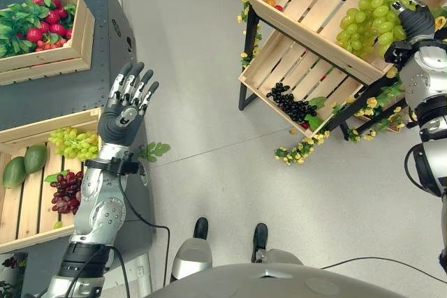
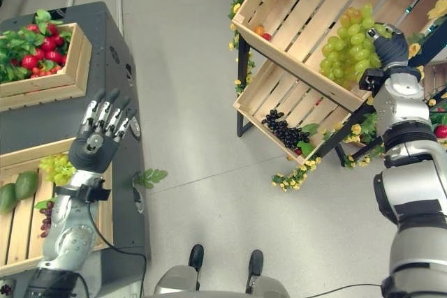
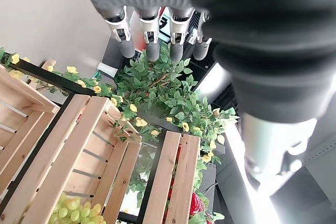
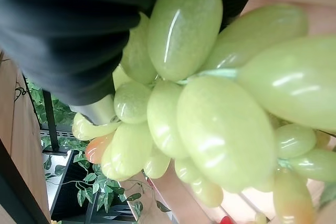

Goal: Pick up the fruits from the basket on one side to the basket on the other side

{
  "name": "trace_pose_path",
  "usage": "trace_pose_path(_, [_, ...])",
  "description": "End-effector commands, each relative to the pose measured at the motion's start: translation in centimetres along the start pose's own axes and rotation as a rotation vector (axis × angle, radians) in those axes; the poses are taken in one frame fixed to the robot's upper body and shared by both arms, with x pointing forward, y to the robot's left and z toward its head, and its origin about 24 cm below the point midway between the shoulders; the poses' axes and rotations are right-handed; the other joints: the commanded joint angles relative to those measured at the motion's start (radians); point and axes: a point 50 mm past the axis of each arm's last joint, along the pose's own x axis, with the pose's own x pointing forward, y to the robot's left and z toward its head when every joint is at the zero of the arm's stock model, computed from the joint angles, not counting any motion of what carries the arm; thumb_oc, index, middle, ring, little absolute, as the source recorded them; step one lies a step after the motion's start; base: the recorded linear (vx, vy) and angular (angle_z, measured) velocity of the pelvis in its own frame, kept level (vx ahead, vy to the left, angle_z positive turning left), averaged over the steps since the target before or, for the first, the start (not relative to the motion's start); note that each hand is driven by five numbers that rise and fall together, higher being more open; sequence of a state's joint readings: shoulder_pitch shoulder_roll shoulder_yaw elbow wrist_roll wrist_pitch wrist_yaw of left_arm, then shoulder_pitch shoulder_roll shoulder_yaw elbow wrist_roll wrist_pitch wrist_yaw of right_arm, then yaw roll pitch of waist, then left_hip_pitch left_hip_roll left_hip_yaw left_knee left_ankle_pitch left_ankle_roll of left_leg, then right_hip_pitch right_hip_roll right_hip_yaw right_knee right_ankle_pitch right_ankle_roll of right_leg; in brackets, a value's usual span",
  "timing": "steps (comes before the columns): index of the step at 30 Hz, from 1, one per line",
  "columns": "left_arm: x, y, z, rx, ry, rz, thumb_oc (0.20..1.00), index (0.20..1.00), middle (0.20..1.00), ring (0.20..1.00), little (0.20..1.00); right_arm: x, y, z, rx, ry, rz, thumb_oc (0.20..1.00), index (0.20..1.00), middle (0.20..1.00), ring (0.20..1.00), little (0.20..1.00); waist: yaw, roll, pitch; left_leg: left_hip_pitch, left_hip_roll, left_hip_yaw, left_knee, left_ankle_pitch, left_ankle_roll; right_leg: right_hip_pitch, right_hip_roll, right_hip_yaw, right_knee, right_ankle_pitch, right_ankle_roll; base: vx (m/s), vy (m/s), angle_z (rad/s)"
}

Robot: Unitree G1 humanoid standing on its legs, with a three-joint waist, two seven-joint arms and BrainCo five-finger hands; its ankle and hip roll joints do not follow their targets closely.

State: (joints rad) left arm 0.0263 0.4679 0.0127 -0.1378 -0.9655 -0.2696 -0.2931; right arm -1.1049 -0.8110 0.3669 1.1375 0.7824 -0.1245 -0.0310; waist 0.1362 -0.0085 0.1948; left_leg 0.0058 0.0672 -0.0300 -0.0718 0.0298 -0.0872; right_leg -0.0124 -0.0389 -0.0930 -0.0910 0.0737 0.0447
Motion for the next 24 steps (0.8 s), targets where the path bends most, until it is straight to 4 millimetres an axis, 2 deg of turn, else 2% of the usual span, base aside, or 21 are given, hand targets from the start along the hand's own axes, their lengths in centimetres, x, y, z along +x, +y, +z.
trace_pose_path(1, [0.85,-2.13,1.95,0.016,-0.082,-0.116,1.0,1.0,1.0,1.0,1.0,0.86,-0.01,4.74,-0.034,-0.137,-0.043,0.2,0.2,0.2,0.2,0.2,-0.005,-0.05,-0.026,-0.036,-0.019,0.01,0.003,0.037,-0.01,0.004,-0.003,0.025,0.004,-0.018,0.05,0.0,0.0,0.0])
trace_pose_path(7, [0.92,-2.19,1.92,0.018,-0.084,-0.116,1.0,1.0,1.0,1.0,1.0,0.93,0.24,4.87,-0.03,-0.139,-0.049,0.2,0.2,0.2,0.2,0.2,-0.012,-0.043,-0.026,-0.036,-0.018,0.012,0.001,0.037,-0.011,0.0,-0.003,0.026,0.004,-0.019,0.05,0.0,0.0,0.0])
trace_pose_path(8, [0.95,-2.24,1.93,0.017,-0.084,-0.119,1.0,1.0,1.0,1.0,1.0,0.92,0.21,4.96,-0.027,-0.143,-0.046,0.551,0.551,0.551,0.551,0.551,-0.012,-0.042,-0.026,-0.036,-0.019,0.011,0.001,0.036,-0.011,0.0,-0.002,0.025,0.004,-0.02,0.049,0.0,0.0,0.0])
trace_pose_path(9, [0.93,-2.25,1.91,0.015,-0.084,-0.12,1.0,1.0,1.0,1.0,1.0,0.92,0.14,5.03,-0.032,-0.145,-0.047,1.0,1.0,1.0,1.0,1.0,-0.013,-0.041,-0.027,-0.036,-0.019,0.01,0.001,0.036,-0.011,0.001,-0.002,0.025,0.004,-0.021,0.049,0.0,0.0,0.0])
trace_pose_path(24, [0.72,-2.27,1.66,0.009,-0.077,-0.099,1.0,1.0,1.0,1.0,1.0,1.04,0.19,5.6,-0.101,-0.153,-0.079,1.0,1.0,1.0,1.0,1.0,-0.019,-0.04,-0.029,-0.022,-0.018,0.011,0.001,0.024,-0.008,0.009,-0.001,0.027,0.004,-0.027,0.049,0.0,0.0,0.0])
